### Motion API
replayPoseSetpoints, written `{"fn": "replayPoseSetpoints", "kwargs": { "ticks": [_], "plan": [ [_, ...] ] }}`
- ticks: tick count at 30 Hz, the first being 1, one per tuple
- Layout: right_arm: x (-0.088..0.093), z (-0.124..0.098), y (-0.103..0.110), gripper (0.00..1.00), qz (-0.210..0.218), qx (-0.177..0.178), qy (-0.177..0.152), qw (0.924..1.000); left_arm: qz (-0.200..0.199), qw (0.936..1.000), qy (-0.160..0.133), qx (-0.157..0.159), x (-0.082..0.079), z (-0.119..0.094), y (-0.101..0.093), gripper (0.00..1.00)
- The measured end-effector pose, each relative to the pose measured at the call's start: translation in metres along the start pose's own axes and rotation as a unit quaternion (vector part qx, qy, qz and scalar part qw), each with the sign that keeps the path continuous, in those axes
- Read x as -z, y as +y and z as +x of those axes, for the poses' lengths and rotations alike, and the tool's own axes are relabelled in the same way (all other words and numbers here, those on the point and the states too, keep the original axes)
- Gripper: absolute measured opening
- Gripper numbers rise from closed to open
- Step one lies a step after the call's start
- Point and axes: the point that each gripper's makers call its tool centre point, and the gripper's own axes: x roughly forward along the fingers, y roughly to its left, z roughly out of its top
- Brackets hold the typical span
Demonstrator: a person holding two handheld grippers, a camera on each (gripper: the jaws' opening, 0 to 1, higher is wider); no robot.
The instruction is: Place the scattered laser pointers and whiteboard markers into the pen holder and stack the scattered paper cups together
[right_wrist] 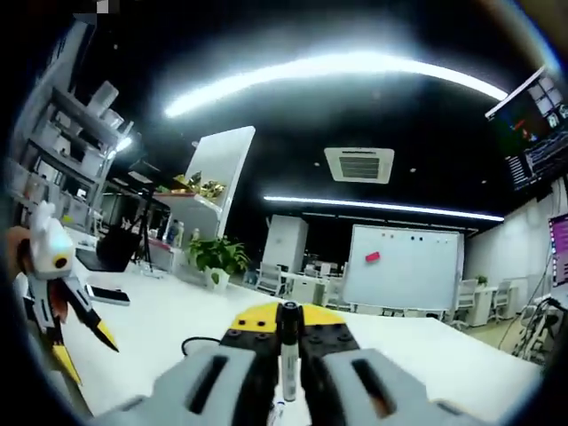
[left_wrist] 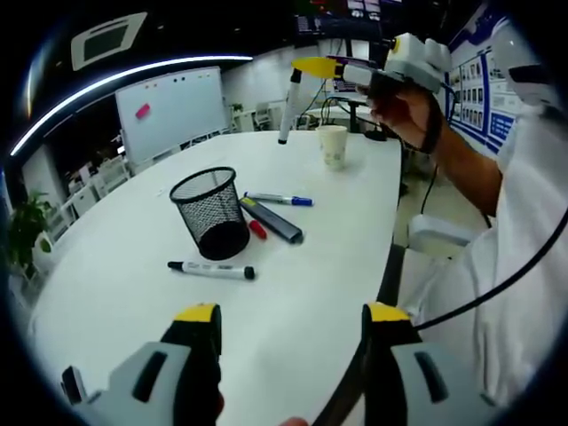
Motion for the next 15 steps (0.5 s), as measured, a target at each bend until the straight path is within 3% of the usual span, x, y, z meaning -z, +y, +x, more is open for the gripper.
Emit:
{"fn": "replayPoseSetpoints", "kwargs": {
  "ticks": [15],
  "plan": [
    [-0.008,0.007,0.016,0.08,0.008,-0.024,-0.015,0.9996,0.001,1.0000,-0.001,-0.001,-0.001,0.000,0.002,0.65]
  ]
}}
